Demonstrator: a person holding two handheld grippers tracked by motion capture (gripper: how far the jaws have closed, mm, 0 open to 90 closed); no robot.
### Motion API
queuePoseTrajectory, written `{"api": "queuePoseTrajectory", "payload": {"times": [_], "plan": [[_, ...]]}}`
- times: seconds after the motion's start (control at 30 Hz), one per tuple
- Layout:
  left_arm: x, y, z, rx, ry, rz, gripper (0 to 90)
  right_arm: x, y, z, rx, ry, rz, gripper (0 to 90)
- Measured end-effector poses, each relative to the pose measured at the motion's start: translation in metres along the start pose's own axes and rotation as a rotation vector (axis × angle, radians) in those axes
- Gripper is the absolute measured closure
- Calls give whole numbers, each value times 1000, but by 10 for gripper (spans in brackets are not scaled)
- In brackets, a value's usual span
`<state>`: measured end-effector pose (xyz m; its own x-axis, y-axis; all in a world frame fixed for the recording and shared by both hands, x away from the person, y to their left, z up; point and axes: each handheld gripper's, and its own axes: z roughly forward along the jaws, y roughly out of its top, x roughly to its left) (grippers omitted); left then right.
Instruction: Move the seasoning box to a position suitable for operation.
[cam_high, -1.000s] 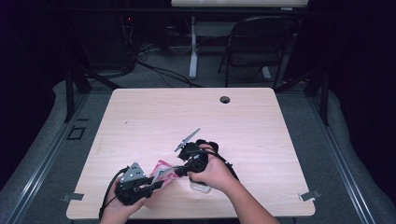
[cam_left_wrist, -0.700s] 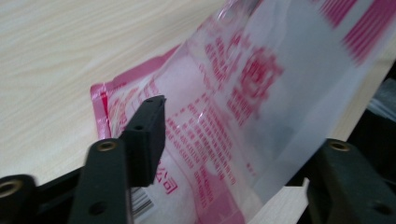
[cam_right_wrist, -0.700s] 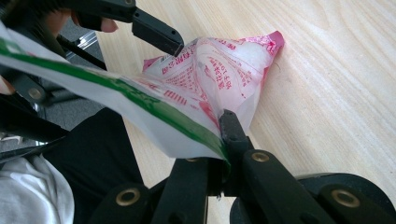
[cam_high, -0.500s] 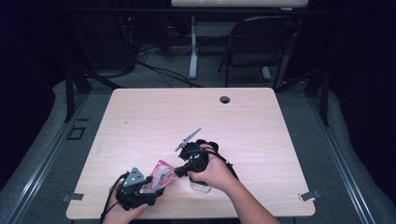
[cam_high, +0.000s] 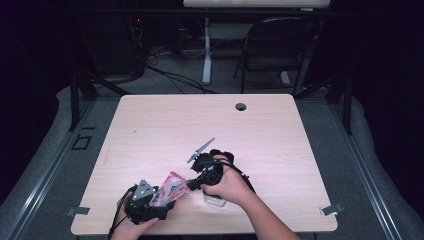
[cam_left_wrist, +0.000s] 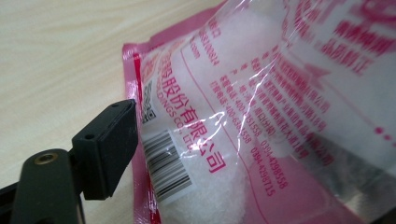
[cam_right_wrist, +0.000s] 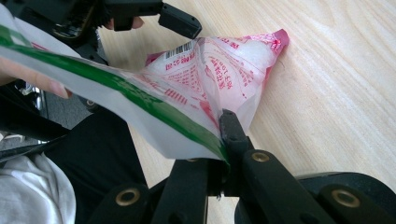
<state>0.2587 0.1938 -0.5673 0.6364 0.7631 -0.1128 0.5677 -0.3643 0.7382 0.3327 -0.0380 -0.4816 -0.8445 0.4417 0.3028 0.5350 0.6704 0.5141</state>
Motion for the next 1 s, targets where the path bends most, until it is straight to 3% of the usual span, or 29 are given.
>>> {"api": "queuePoseTrajectory", "payload": {"times": [0.3, 0.57, 0.83, 1.0], "plan": [[0, -4, 11, 31, -10, 0, 186, 0, 0, 0, -7, 0, 3, 900], [6, -8, 17, 38, -2, 16, 281, 1, 0, 1, -13, -1, 2, 900], [6, -10, 18, 15, 24, 4, 337, 2, 1, 1, -8, -2, -3, 900], [6, -11, 18, 2, 46, 17, 372, 2, 1, 0, -8, -7, -4, 900]]}}
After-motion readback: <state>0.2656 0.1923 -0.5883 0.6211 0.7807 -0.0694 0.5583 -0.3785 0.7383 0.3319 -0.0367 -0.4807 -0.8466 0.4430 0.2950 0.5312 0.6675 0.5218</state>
